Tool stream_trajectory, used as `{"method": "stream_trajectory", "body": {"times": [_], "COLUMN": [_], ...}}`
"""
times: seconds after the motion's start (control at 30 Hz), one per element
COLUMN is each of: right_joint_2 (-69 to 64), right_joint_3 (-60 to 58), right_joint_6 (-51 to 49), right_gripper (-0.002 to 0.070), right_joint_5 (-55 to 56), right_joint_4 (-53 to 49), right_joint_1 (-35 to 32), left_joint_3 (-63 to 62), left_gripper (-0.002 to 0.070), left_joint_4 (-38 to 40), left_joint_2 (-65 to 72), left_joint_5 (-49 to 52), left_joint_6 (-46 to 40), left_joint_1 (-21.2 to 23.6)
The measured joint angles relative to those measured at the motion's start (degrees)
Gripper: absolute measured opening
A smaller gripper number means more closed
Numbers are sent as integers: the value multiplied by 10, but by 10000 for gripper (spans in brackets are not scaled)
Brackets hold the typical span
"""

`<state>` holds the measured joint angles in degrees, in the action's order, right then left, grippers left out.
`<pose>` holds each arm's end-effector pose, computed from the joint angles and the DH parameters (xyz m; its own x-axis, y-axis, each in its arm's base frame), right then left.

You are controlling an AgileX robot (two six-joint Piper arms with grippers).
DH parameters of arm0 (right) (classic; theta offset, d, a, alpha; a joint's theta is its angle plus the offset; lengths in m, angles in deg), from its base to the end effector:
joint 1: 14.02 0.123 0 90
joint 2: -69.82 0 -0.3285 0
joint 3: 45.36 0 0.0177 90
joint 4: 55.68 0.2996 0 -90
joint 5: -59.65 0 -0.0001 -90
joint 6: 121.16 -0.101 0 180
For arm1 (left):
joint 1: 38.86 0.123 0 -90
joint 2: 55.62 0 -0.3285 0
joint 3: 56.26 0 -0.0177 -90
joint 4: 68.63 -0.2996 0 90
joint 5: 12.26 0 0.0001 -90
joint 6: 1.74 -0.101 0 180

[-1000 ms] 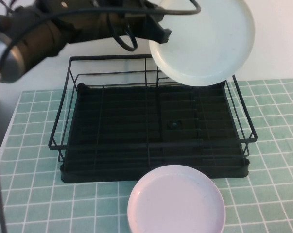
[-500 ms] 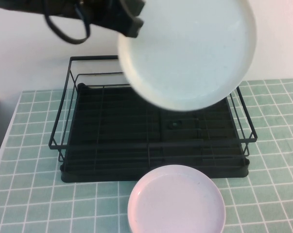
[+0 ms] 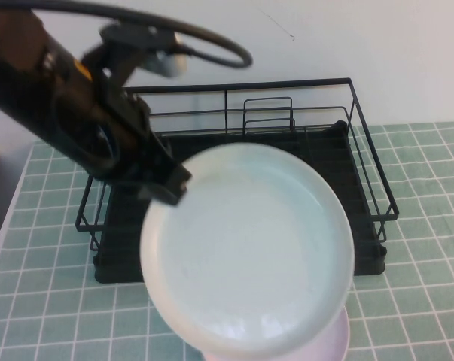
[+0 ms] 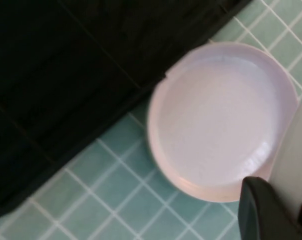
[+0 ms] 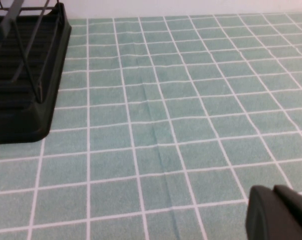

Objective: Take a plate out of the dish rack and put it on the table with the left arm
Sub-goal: Place the plate from the table

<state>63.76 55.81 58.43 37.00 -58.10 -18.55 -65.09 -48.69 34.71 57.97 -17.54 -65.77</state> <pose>0.0661 -0.0069 0.1715 -0.3030 -0.0079 -0.9530 0.0848 0.9958 -0.0352 0.2907 -0.1839 0.4299 -0.6804 0.5079 -0.5283 0.6814 0.7037 -0.2010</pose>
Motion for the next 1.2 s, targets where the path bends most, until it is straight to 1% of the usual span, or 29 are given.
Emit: {"method": "stream_trajectory", "body": {"times": [0.13,0.4,0.53,0.67,0.73,0.8,0.97,1.03,1.13,1.2], "right_joint_2": [0,0,0,0,0,0,0,0,0,0], "right_joint_3": [0,0,0,0,0,0,0,0,0,0], "right_joint_6": [0,0,0,0,0,0,0,0,0,0], "right_gripper": [-2,-2,-2,-2,-2,-2,-2,-2,-2,-2], "right_joint_5": [0,0,0,0,0,0,0,0,0,0], "right_joint_4": [0,0,0,0,0,0,0,0,0,0], "right_joint_1": [0,0,0,0,0,0,0,0,0,0], "left_joint_3": [78,223,254,258,258,259,254,243,214,186], "left_gripper": [8,8,8,8,20,65,294,370,414,414], "left_joint_4": [50,102,123,131,131,135,139,137,119,103], "left_joint_2": [1,14,42,81,96,103,103,103,103,98], "left_joint_5": [-39,-190,-223,-243,-258,-277,-288,-275,-241,-210], "left_joint_6": [1,38,46,46,46,47,47,47,46,46], "left_joint_1": [0,0,0,0,0,0,0,0,0,0]}}
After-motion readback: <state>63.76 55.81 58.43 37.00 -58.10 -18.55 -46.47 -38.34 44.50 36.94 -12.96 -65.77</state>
